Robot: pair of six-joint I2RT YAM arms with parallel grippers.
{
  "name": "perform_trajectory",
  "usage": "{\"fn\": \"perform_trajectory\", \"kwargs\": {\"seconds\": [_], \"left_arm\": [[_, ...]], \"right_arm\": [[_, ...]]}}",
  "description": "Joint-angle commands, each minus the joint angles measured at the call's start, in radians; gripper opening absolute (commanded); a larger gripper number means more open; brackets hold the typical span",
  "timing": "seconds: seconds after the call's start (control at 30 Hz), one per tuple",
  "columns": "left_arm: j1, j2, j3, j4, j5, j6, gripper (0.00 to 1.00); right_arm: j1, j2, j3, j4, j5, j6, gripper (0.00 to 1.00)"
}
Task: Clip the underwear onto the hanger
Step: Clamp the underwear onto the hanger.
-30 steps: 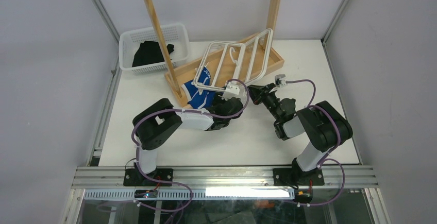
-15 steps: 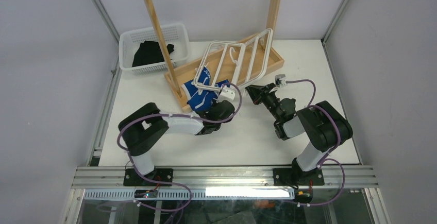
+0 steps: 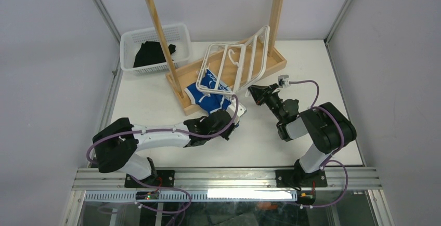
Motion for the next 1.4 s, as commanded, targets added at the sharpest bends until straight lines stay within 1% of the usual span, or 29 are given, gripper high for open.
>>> {"fn": "perform_trajectory", "kwargs": {"seconds": [0.0, 0.13, 0.17, 0.23, 0.3, 0.33, 0.4, 0.53, 0.67, 0.8, 0.9, 1.07, 1.2, 1.27, 1.37], "left_arm": [[-0.05, 0.001, -0.027, -0.041, 0.135, 0.008, 0.0], [-0.061, -0.023, -0.052, -0.064, 0.154, 0.005, 0.0], [-0.061, -0.034, -0.061, -0.068, 0.154, 0.008, 0.06], [-0.061, -0.069, -0.082, -0.066, 0.112, 0.001, 0.31], [-0.061, -0.101, -0.093, -0.059, 0.055, -0.013, 0.43], [-0.061, -0.118, -0.097, -0.052, 0.029, -0.02, 0.47], [-0.061, -0.156, -0.098, -0.034, -0.012, -0.033, 0.54], [-0.059, -0.196, -0.09, 0.019, -0.085, -0.051, 0.61], [-0.052, -0.138, -0.04, 0.055, -0.148, -0.044, 0.64], [-0.021, -0.037, 0.004, 0.119, -0.165, -0.033, 0.61], [0.04, 0.024, 0.019, 0.162, -0.113, -0.059, 0.6], [0.127, 0.074, 0.029, 0.218, -0.011, -0.082, 0.6], [0.143, 0.123, 0.061, 0.225, 0.016, -0.069, 0.6], [0.143, 0.15, 0.085, 0.226, 0.04, -0.072, 0.6], [0.138, 0.201, 0.119, 0.224, 0.033, -0.086, 0.6]], "right_arm": [[-0.002, -0.035, 0.022, 0.125, 0.023, 0.005, 0.0], [-0.001, -0.034, 0.023, 0.125, 0.018, 0.007, 0.0], [-0.002, -0.033, 0.023, 0.125, 0.016, 0.007, 0.0], [0.0, -0.032, 0.023, 0.125, 0.016, 0.008, 0.0], [-0.001, -0.033, 0.022, 0.125, 0.016, 0.007, 0.0], [-0.001, -0.035, 0.02, 0.125, 0.016, 0.007, 0.0], [-0.001, -0.037, 0.017, 0.125, 0.02, 0.007, 0.0], [0.001, -0.037, 0.006, 0.125, 0.039, 0.011, 0.0], [0.004, -0.037, -0.019, 0.125, 0.055, 0.012, 0.0], [0.005, -0.049, -0.062, 0.123, 0.068, 0.008, 0.0], [0.004, -0.073, -0.097, 0.088, 0.084, 0.0, 0.0], [0.006, -0.147, -0.14, -0.042, 0.118, -0.023, 0.0], [0.006, -0.202, -0.153, -0.153, 0.132, -0.036, 0.0], [0.007, -0.207, -0.158, -0.16, 0.134, -0.026, 0.0], [0.006, -0.19, -0.159, -0.13, 0.13, -0.008, 0.0]]}}
